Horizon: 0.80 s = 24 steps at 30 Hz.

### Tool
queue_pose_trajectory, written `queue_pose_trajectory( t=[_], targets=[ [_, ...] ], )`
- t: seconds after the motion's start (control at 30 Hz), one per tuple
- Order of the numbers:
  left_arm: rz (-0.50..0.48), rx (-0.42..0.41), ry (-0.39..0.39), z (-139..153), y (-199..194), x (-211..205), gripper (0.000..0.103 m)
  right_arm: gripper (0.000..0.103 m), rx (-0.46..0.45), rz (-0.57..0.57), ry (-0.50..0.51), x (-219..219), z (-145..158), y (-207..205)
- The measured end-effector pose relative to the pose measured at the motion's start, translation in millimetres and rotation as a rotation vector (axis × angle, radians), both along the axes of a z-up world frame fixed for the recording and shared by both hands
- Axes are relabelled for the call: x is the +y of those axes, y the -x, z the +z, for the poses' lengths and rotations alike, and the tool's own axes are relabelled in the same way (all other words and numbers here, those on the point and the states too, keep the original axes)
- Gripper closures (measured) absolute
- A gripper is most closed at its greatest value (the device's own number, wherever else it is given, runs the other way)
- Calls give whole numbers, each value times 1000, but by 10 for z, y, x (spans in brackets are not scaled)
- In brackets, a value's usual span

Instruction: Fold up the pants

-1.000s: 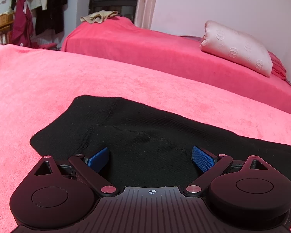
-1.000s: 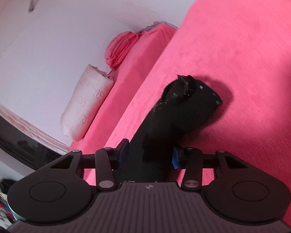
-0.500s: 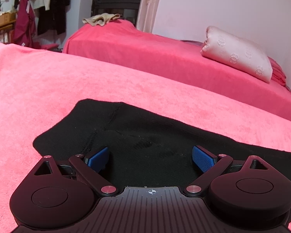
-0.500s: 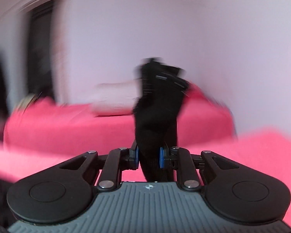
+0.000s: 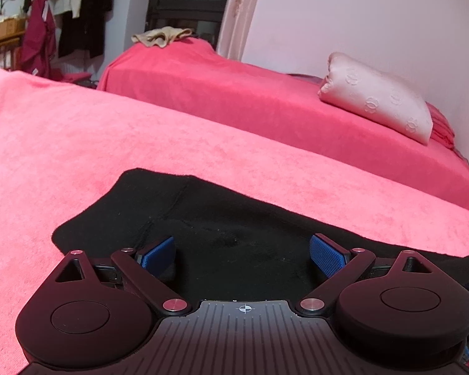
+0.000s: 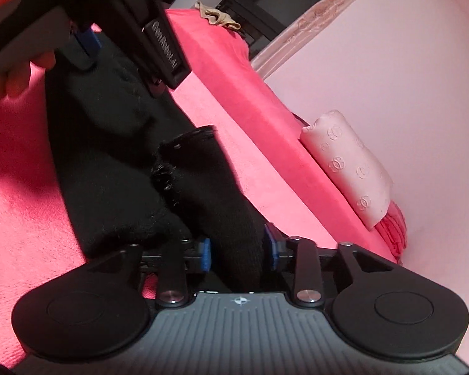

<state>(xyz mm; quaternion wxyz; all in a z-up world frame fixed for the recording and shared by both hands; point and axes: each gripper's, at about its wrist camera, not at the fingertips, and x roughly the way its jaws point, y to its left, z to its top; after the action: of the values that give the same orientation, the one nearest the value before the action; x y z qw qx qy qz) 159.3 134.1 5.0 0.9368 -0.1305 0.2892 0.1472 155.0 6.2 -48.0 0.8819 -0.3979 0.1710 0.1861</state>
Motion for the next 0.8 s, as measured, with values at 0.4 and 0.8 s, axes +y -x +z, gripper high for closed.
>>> queue_pose_trajectory(
  t=[0.4, 0.8],
  targets=[
    [51, -24, 2, 47, 68, 76, 0, 70, -63, 22, 64, 228, -69, 161],
    [-80, -49, -65, 329, 200, -428, 0, 19, -172, 37, 58, -309, 162, 594]
  ],
)
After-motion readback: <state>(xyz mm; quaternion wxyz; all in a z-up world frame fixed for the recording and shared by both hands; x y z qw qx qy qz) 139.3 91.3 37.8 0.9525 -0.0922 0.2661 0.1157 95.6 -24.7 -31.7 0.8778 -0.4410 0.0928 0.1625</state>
